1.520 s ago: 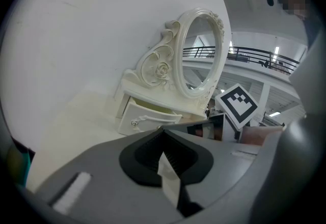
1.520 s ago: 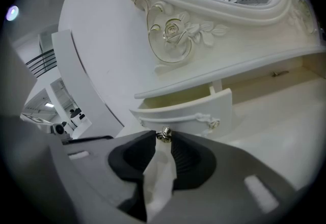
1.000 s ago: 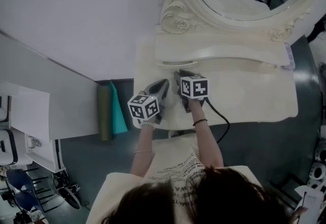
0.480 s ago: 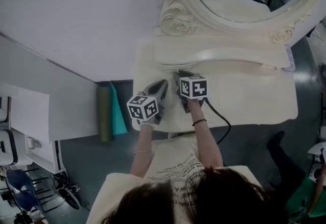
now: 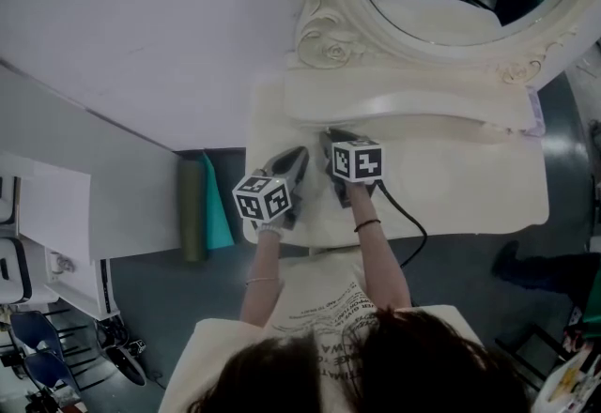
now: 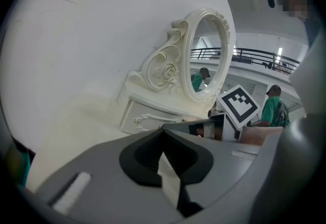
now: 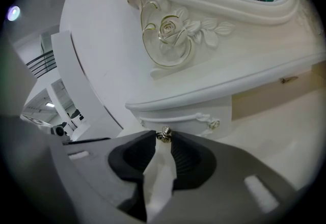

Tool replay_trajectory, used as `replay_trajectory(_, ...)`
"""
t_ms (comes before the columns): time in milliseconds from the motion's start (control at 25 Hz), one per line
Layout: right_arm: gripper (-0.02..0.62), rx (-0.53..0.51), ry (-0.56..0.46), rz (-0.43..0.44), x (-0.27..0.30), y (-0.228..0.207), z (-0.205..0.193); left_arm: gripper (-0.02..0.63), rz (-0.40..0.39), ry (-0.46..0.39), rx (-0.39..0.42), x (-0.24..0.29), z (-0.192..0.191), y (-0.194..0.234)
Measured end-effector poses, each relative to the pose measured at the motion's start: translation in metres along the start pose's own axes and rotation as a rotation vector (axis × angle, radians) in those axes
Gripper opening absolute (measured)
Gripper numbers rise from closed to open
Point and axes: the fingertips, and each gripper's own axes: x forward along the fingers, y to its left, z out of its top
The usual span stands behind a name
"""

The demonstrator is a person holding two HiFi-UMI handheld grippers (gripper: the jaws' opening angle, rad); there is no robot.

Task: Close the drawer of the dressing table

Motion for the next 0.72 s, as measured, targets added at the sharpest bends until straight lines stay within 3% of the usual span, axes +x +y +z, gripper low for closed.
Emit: replay_trajectory(720,0.092,0.006,-0.015,-0.022,0.0076,-0.0052,0.0071,-0.001,0.006,-0.002,-0.004,0.0019,0.0037,0.0092)
